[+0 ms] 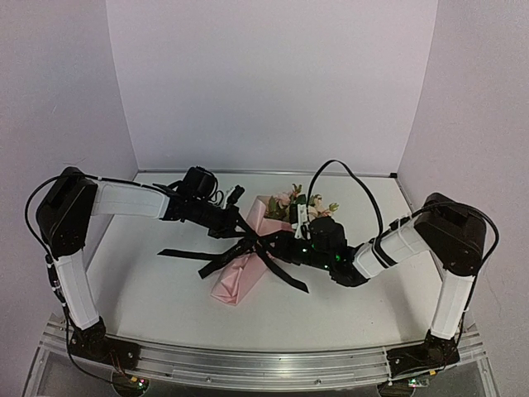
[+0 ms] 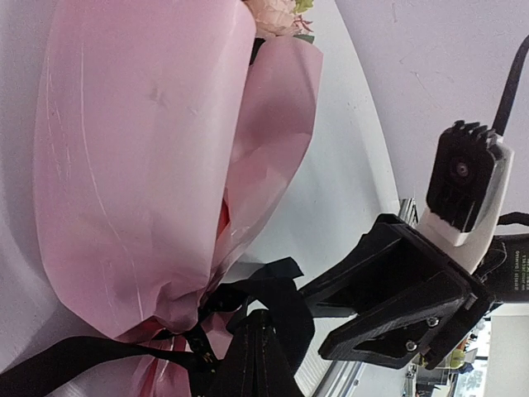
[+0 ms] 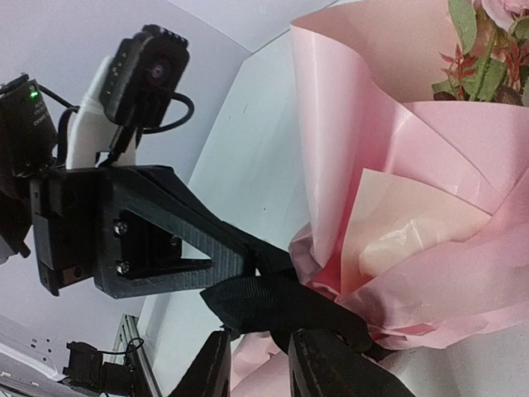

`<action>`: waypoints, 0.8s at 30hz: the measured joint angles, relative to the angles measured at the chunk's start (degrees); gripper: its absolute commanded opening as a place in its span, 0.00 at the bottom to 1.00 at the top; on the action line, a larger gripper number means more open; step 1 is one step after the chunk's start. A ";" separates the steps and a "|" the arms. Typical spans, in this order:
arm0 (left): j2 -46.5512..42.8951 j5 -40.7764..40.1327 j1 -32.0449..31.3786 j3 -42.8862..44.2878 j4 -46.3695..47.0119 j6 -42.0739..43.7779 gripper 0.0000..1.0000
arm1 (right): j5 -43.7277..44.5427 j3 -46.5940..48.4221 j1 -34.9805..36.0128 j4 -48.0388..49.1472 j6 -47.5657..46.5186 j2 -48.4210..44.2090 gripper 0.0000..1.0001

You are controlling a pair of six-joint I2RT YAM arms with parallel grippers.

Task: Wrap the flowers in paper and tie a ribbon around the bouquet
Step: Tie the half-tied ribbon around the folded bouquet.

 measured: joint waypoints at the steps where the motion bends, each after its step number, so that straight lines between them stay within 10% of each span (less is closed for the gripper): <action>1: -0.16 0.01 0.00 -0.05 0.33 0.01 0.00 | 0.12 0.03 0.10 -0.59 0.11 0.00 0.28; 24: -0.28 -1.09 -0.11 -1.03 2.42 -0.05 0.00 | 6.33 15.04 5.71 -43.80 -10.46 -10.24 0.45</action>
